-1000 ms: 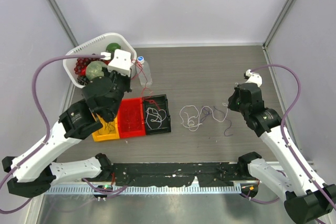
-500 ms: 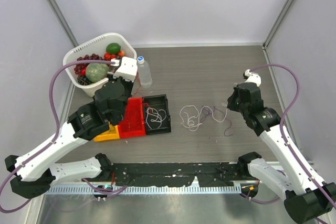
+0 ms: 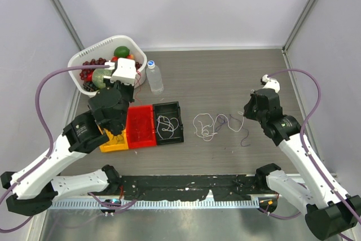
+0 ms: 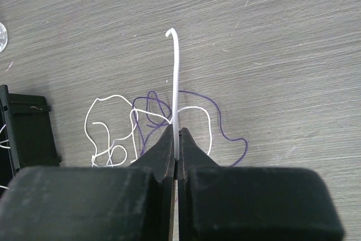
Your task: Untangle the cables
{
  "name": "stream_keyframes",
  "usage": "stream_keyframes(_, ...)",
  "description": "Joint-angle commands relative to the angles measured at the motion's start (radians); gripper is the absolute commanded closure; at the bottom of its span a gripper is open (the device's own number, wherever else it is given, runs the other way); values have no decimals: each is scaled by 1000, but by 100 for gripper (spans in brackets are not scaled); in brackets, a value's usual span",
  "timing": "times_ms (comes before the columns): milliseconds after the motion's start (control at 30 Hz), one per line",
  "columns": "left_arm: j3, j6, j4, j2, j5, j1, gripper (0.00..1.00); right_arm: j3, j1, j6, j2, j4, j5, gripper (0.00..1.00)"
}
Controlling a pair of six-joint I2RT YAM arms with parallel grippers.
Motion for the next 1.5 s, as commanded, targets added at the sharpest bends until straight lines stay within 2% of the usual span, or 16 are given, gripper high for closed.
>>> stream_keyframes(0,9,-31,-7,-21,-18,4,100,28,4,13,1,33,-4,99)
stream_keyframes(100,-69,-172,-55,-32,-2,7,100,28,6,13,1,33,-7,99)
stream_keyframes(200,-197,-381,-113,-49,-5,15,100,28,6,13,0,33,-7,99)
stream_keyframes(333,-271,-658,-289,-1,-49,52,100,29,6,12,-6,24,-10,99)
stream_keyframes(567,-300,-970,-461,181,165,194,100,25,10,18,-3,27,-26,99)
stream_keyframes(667,-323,-1052,-468,255,273,262,100,29,12,9,0,32,-33,99)
stream_keyframes(800,-387,-1118,-428,312,408,297,100,36,10,0,-3,27,-43,99)
stream_keyframes(1000,-418,-1151,-409,271,417,299,99,88,12,-23,24,-6,-52,99)
stream_keyframes(1067,-390,-1150,-438,252,397,299,86,115,10,-30,40,-22,-72,99)
stream_keyframes(1133,-358,-1141,-468,226,391,300,65,143,10,-34,46,-29,-98,99)
stream_keyframes(1300,-317,-1109,-446,78,425,300,28,224,10,-72,34,-39,-193,99)
stream_keyframes(1467,-341,-1015,-270,-73,482,300,23,287,10,-80,-19,91,-522,99)
